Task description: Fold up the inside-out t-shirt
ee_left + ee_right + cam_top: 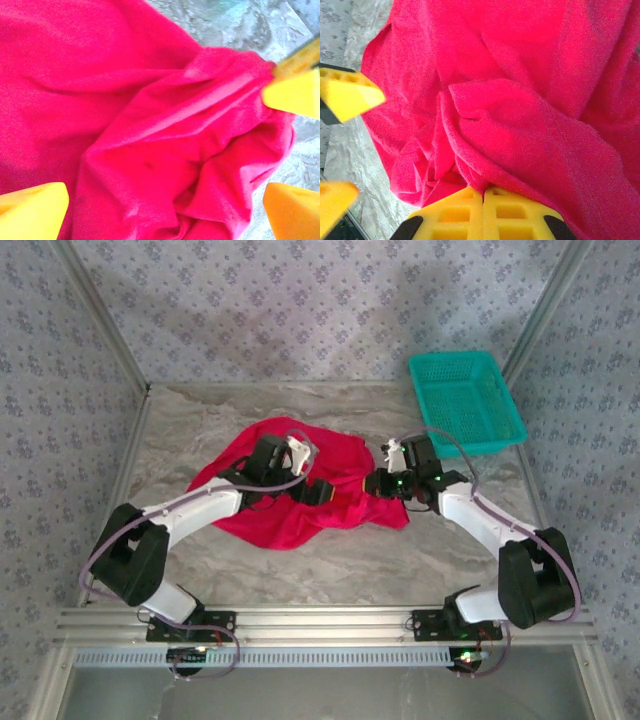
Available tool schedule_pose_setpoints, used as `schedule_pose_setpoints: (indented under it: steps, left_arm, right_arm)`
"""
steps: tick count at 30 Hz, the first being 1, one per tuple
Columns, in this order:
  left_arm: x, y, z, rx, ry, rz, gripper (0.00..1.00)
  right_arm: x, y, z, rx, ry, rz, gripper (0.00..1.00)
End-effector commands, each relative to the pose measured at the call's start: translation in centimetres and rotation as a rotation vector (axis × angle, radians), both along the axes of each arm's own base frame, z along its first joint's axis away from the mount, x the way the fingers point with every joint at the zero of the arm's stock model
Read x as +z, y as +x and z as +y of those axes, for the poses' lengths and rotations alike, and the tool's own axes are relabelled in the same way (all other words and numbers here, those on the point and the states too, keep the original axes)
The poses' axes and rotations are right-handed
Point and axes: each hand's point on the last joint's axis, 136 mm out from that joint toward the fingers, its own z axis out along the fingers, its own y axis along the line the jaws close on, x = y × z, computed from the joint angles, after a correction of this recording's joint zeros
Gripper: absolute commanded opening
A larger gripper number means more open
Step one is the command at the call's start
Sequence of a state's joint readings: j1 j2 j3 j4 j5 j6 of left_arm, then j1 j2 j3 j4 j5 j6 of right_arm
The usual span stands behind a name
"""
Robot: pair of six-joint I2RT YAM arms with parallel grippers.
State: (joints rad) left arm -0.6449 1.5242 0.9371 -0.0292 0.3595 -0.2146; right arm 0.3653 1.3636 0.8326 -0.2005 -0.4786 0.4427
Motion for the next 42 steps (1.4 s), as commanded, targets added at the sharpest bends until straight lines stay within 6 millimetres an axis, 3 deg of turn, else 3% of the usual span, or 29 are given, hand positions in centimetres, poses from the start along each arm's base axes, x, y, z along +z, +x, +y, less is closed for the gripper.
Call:
schedule_pose_setpoints:
  steps: [1, 5, 11, 18, 21, 26, 28, 33, 38, 42]
  left_arm:
    - [1.0, 1.2, -0.5, -0.027, -0.052, -0.167, 1.0]
    - [0.4, 1.2, -1.7, -0.136, -0.119, -0.097, 0.98]
    - [-2.3, 0.5, -3.9, -0.24, 0.04, -0.189, 0.87]
    - [-4.0, 1.2, -5.8, -0.274, 0.078, -0.198, 0.83]
    - [-5.1, 1.9, -6.7, -0.282, 0.108, -0.163, 0.68]
    - [-5.5, 2.7, -7.0, -0.278, 0.134, -0.15, 0.23]
    - [-4.8, 2.5, -7.1, -0.286, 0.135, -0.143, 0.0]
    - [-0.5, 1.9, -6.3, -0.285, 0.137, -0.158, 0.0]
    - [5.9, 1.6, -4.4, -0.242, 0.16, -0.222, 0.0]
    - [9.0, 1.0, -4.1, -0.227, 0.116, -0.247, 0.0]
  right_arm:
    - [1.4, -0.1, 0.6, 0.041, 0.029, -0.071, 0.0]
    - [1.5, -0.2, 0.1, 0.029, 0.022, -0.073, 0.0]
    - [1.9, -0.2, -0.1, 0.028, 0.024, -0.075, 0.0]
    - [2.1, -0.3, -0.1, 0.032, 0.025, -0.072, 0.0]
    - [2.5, -0.4, 0.0, 0.033, 0.032, -0.078, 0.0]
    - [2.9, -0.8, -0.2, 0.034, 0.033, -0.085, 0.0]
    - [2.8, -0.9, -0.4, 0.031, 0.024, -0.086, 0.0]
    - [1.2, -0.1, -2.5, -0.032, -0.07, -0.082, 0.0]
    - [-1.6, 2.7, -6.7, -0.169, -0.291, -0.093, 0.0]
    - [-2.2, 4.6, -7.9, -0.235, -0.374, -0.112, 0.0]
